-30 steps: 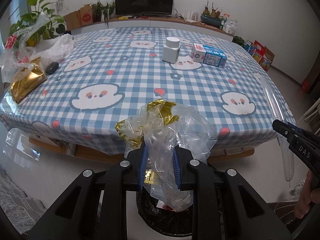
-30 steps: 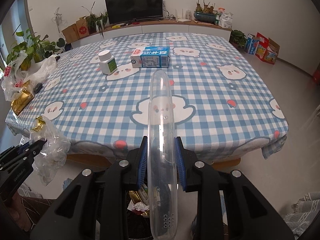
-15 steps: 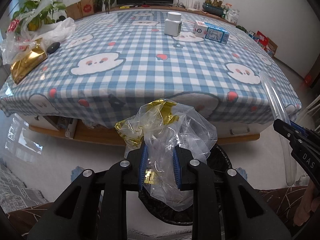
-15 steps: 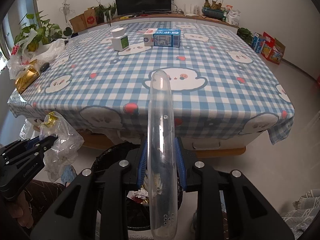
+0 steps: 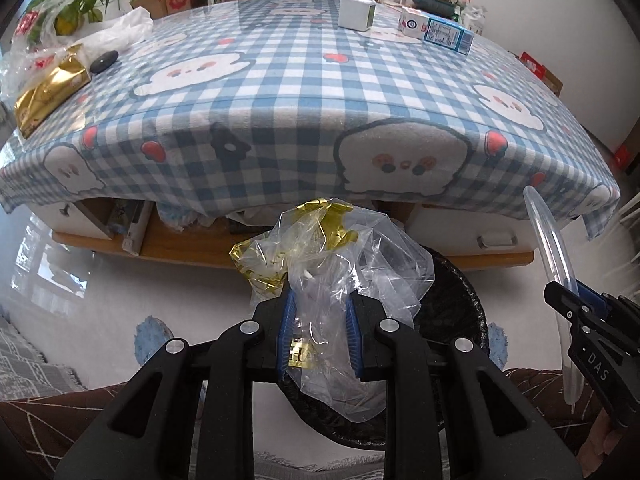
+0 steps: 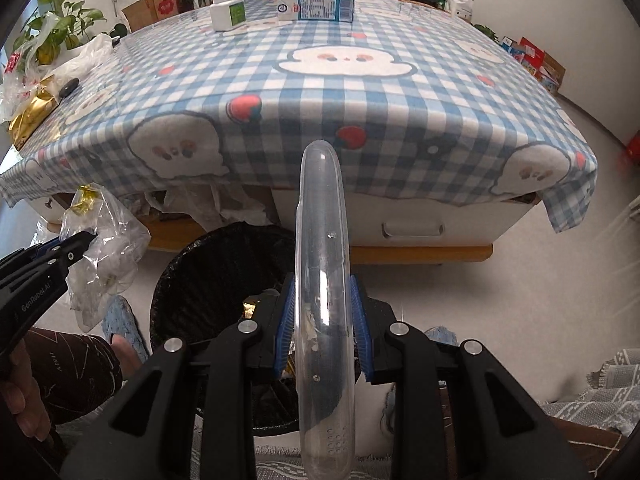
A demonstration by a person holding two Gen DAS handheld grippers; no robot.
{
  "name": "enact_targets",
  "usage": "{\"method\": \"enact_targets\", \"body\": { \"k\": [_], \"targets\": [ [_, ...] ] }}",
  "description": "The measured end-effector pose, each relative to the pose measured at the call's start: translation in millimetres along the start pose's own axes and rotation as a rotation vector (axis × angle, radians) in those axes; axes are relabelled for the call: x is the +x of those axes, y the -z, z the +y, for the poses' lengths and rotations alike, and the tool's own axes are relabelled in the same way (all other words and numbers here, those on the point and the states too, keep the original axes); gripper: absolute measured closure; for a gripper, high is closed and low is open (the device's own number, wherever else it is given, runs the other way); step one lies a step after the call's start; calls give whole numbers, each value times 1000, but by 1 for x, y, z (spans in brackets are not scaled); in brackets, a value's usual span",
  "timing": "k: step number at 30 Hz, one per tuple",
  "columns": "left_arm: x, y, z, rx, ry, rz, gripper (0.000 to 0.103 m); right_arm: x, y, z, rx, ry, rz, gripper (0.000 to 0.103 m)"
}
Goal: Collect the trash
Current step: 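Lift the clear bag and tube with both tools toward the bin, then open left tool to drop the clear bag into the black bin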
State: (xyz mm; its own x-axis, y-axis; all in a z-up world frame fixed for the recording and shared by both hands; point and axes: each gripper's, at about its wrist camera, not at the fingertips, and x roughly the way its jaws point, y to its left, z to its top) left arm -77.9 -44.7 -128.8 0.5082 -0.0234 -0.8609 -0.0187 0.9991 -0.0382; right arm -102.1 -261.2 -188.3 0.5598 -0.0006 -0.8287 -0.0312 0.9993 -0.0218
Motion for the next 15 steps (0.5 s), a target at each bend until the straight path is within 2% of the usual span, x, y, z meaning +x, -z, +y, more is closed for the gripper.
{"method": "enact_targets", "body": {
  "k": [15],
  "targets": [
    [58,22,-31,38,-5,79,81,38,14,-18,32,35,73,78]
  ]
}}
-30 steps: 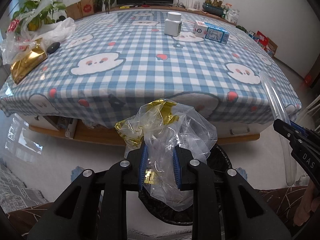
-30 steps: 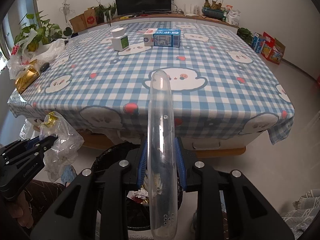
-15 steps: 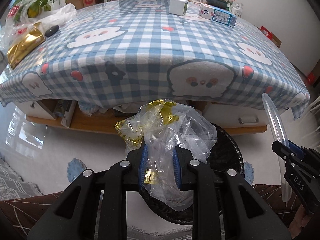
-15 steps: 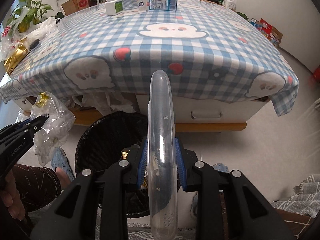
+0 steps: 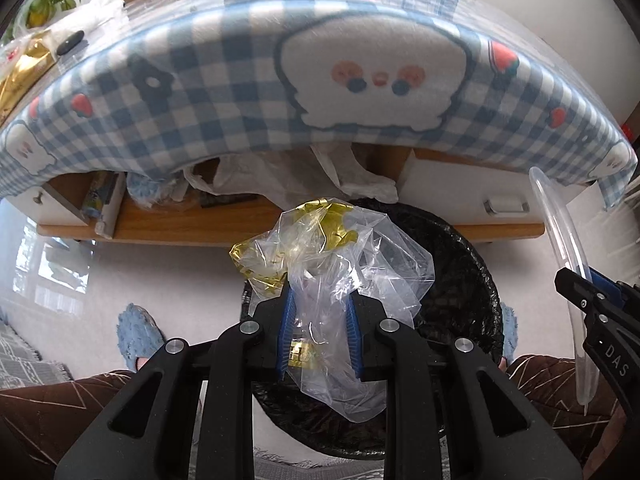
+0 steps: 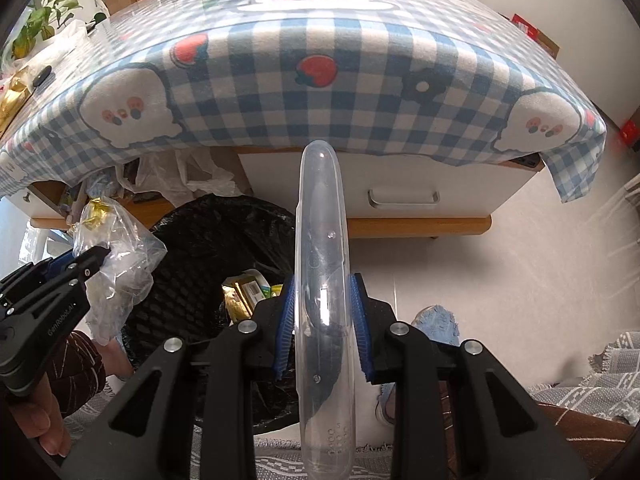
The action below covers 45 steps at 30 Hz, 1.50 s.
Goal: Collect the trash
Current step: 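Open left tool to drop the clear bag into the black bin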
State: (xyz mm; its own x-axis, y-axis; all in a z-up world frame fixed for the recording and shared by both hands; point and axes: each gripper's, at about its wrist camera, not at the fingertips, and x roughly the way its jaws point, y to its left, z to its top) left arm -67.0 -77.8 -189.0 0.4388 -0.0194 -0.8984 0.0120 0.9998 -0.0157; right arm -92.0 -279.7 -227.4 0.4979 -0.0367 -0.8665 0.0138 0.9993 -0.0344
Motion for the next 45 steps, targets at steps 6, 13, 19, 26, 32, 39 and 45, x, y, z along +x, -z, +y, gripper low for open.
{"method": "enact_targets", "body": {
  "k": [6,13,19,26,32,39,45],
  "targets": [
    [16,2,-17,25,7,25,81,5,1,-10,17,17,21,78],
    [32,7,-44,72,21,50,80,5,2,-23,57,20,37,78],
    [29,8,-54,107,32,35,64,5,1,-27,72,25,38,78],
    [21,8,-44,92,25,23,45,6,-3,-14,39,21,28,78],
    [6,8,-22,58,6,-9,24,10,-4,4,-1,6,30,78],
    [-11,9,11,10,-26,-49,8,13,-5,25,-20,-65,36,77],
    [-21,11,37,-3,-47,-70,6,7,-9,43,-32,-106,16,77]
  ]
}}
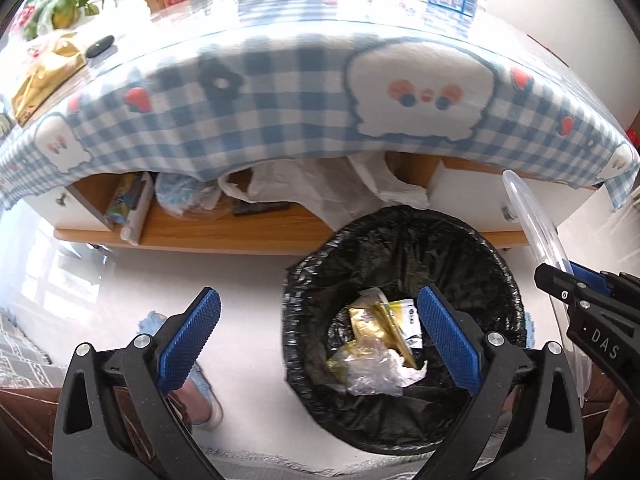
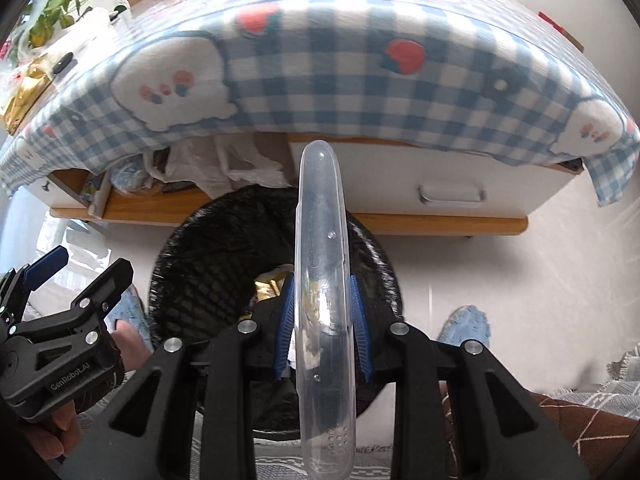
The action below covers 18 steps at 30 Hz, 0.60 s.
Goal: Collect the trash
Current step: 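Open right tool to drop the clear tube into the black bin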
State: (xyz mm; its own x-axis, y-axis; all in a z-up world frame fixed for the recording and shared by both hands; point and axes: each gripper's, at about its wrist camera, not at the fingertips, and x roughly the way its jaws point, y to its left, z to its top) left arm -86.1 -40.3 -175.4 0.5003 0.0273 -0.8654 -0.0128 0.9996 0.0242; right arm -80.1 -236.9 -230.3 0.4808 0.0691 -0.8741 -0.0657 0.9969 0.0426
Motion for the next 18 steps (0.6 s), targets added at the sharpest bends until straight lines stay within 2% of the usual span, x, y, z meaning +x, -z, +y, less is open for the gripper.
{"method": "enact_targets", "body": {
  "k": [11,13,18],
  "targets": [
    [-6,2,34,-34,-27,1,6,2,-6,31,-24,-37,-15,76],
    [-7,1,37,-45,-24,2,6,2,-6,33,-29,-42,-13,72],
    [-8,-1,37,-50,-26,-8,6,-4,-6,30,-29,-30,-33,51]
  ]
}}
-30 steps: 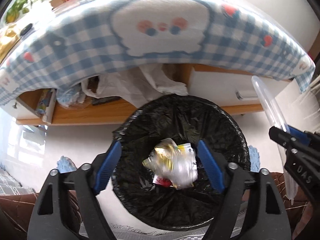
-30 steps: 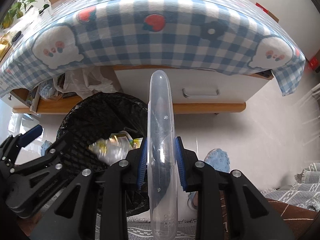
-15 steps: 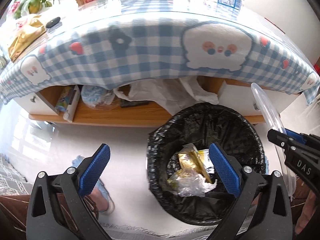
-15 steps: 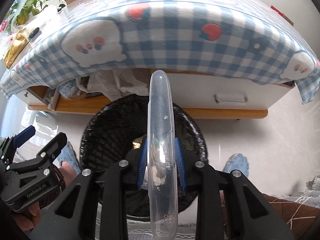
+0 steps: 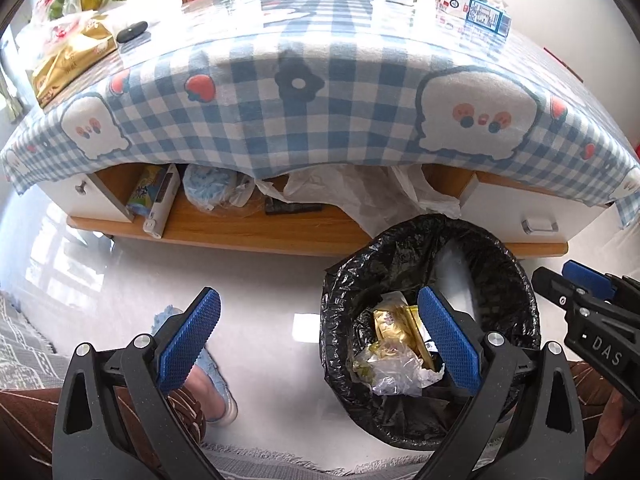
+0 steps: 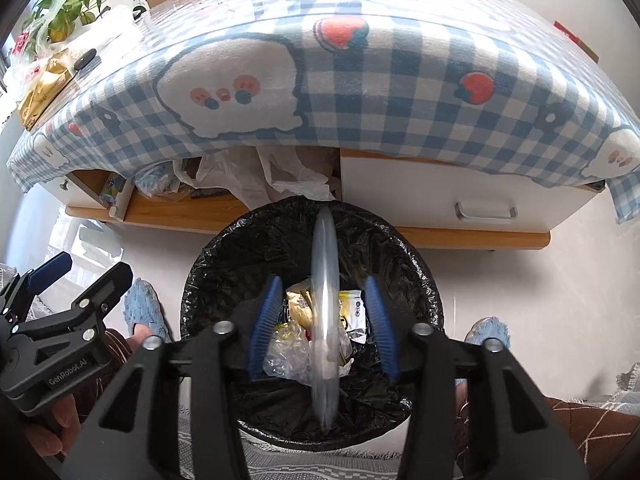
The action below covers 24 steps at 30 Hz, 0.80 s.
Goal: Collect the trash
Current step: 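Open right tool to drop the clear tube into the black bin, then move both open tools back over the table toward the bottle and carton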
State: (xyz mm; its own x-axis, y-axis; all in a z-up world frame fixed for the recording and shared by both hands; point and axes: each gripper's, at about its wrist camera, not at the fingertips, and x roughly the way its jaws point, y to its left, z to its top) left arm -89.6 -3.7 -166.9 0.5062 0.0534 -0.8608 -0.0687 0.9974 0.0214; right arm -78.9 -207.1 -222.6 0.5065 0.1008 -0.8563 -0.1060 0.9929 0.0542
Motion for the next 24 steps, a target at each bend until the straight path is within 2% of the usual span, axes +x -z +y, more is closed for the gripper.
{"method": "enact_targets", "body": {
  "k": [6,9,14,24],
  "targets": [
    [-7,-6,-2,3,8,-9,6,-14,-8,-6,14,43,-49,25],
    [-15,-12,-5,9,18,-25,6,-26,-13,-10,22,64,-83,15],
    [-32,-24,-6,13,32,-52,6,-48,-23,-23,54,61,-139,10],
    [-62,-54,-13,25,57,-97,6,-84,-50,-33,52,90,-240,8]
  ]
}}
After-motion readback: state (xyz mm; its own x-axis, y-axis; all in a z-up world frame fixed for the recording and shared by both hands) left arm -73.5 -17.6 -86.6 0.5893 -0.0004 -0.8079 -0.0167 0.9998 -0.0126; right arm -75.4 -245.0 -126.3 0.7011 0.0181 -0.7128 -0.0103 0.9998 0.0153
